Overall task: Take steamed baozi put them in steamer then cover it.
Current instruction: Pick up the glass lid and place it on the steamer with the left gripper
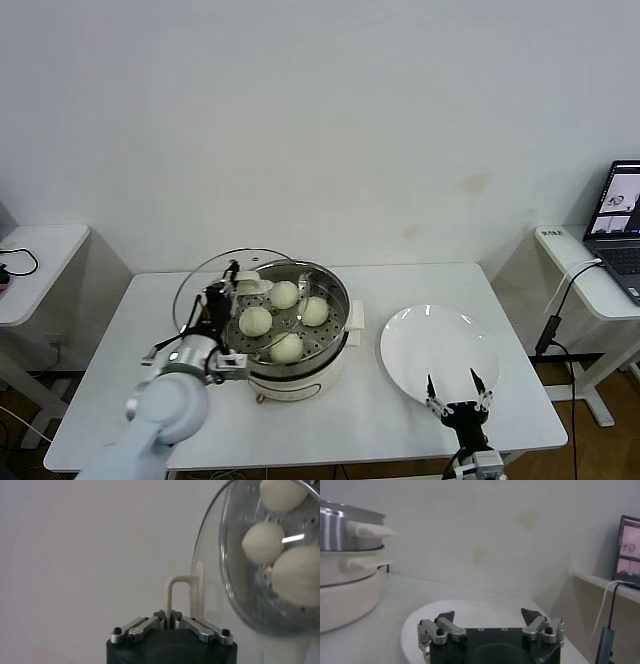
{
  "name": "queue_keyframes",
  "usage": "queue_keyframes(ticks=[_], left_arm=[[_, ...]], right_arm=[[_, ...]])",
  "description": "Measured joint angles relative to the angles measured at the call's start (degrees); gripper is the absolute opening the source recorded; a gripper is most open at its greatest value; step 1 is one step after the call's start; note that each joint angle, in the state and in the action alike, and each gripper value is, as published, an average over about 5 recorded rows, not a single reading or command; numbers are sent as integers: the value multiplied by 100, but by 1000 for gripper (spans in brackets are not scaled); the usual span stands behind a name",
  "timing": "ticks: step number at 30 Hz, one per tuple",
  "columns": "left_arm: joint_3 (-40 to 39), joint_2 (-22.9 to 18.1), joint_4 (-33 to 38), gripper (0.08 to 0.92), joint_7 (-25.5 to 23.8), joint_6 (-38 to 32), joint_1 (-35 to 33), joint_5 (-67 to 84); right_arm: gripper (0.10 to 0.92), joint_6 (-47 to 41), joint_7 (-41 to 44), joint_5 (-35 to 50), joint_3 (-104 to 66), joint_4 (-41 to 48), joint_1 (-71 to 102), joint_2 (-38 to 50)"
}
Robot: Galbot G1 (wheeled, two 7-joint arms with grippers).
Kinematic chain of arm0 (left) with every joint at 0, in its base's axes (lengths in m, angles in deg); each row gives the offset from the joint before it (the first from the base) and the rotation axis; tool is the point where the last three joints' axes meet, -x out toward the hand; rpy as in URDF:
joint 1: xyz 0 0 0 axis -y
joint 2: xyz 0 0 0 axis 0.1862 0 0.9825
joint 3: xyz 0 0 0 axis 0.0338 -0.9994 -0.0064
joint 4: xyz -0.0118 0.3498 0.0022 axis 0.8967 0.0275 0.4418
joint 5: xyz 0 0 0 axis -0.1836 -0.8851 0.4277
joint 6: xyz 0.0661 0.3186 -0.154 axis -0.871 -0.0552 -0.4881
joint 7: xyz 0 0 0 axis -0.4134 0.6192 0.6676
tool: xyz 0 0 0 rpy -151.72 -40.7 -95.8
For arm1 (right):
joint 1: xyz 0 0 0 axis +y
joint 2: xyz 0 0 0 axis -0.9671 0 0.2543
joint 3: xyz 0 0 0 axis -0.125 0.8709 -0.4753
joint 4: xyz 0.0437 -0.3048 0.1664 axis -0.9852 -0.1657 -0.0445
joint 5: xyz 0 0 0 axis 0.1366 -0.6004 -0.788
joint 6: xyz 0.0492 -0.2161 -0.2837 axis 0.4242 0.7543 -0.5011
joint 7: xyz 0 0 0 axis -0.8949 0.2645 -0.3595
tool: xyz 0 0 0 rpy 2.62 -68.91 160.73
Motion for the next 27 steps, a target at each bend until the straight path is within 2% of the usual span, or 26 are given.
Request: queue_keyframes(ticks=[12,27], left_arm=[[-574,-543,-355,143,-79,92,269,-453],[-798,-759,-538,143,-108,104,333,-669]], right_arm=[[823,3,-19,-100,56,134,-43,-38],[823,6,-24,-129,81,187,-53,-49]])
